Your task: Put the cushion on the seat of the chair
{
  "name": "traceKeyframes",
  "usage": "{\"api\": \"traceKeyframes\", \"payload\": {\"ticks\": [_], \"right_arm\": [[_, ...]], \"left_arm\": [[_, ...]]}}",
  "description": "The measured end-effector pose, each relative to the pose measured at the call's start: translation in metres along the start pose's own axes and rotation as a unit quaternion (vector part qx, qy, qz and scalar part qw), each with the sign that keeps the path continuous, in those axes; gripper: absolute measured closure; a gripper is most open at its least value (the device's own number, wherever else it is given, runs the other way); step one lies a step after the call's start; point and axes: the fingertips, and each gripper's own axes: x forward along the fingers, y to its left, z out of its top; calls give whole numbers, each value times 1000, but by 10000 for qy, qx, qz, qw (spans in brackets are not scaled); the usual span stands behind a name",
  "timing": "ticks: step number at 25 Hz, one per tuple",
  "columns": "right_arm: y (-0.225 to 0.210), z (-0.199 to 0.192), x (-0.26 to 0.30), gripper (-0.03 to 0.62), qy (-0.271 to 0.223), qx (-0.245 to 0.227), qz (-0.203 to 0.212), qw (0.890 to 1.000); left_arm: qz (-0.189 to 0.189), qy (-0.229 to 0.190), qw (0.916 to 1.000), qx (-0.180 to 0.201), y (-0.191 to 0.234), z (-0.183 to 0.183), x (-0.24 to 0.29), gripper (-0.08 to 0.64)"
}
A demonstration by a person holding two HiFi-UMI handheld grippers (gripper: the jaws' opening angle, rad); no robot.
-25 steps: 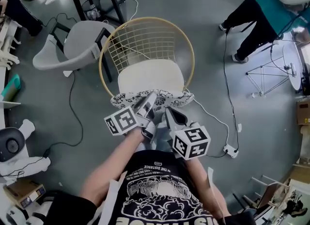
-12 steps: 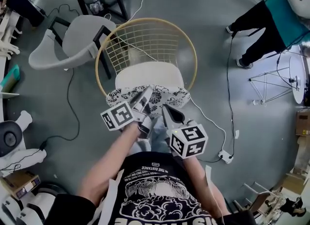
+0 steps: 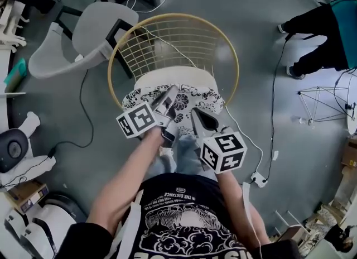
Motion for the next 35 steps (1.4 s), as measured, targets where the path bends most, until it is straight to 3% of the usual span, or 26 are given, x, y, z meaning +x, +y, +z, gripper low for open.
{"api": "traceKeyframes", "payload": {"ticks": [10,25,30,33,35], "right_arm": [[-22,6,38,592,390,46,52,9992],[-49,8,68,592,702,50,153,9974],[-58,9,69,592,759,48,145,9970],[-61,13,69,592,717,43,134,9973],[-62,14,68,592,691,41,130,9975]], "left_arm": [[232,46,9996,-165,35,27,50,543],[494,147,9975,-485,94,36,110,531],[676,259,9967,-378,104,35,114,468],[718,383,9963,-276,103,31,115,392],[686,426,9964,-256,100,29,115,387]]}}
